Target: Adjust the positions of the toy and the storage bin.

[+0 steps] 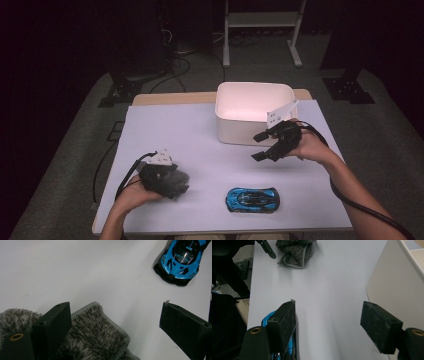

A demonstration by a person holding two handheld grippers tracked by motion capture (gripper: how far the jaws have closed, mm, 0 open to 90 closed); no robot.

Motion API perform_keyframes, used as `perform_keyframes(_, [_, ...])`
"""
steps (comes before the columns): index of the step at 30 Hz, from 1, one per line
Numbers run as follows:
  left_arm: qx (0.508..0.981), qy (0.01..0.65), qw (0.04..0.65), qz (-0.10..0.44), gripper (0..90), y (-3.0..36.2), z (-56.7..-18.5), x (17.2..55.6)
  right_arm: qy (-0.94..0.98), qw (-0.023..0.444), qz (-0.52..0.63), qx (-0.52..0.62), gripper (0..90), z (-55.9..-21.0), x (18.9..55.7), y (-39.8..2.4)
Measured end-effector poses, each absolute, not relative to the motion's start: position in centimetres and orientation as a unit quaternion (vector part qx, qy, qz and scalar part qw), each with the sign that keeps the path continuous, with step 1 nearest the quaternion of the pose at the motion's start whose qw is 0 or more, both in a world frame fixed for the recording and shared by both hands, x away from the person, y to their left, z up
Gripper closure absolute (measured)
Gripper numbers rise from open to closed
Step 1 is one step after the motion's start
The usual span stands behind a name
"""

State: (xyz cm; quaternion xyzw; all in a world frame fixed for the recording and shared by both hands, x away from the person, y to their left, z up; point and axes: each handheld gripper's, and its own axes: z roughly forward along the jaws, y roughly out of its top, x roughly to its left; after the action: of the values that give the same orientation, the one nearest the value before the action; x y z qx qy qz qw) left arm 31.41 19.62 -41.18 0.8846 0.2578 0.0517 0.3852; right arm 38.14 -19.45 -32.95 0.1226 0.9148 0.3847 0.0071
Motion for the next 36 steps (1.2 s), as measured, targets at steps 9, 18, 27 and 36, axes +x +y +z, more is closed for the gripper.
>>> perform_keyframes(9, [0.887, 0.258, 0.38, 0.052, 9.8, 19.6, -41.2, 31.4, 0.918, 0.013, 0.378, 0.116, 27.5, -31.4, 39.5, -18.7])
perform_keyframes(18, [0.887, 0.261, 0.376, 0.056, 9.8, 20.1, -41.0, 31.2, 0.923, 0.023, 0.369, 0.11, 28.4, -29.4, 41.2, -18.2])
perform_keyframes(27, [0.886, 0.261, 0.379, 0.055, 9.8, 20.3, -40.9, 31.4, 0.927, 0.03, 0.355, 0.115, 29.1, -29.0, 43.3, -18.0])
perform_keyframes(36, [0.885, 0.265, 0.379, 0.052, 9.8, 20.2, -41.2, 31.5, 0.927, 0.031, 0.35, 0.129, 37.4, -30.2, 45.7, -18.3])
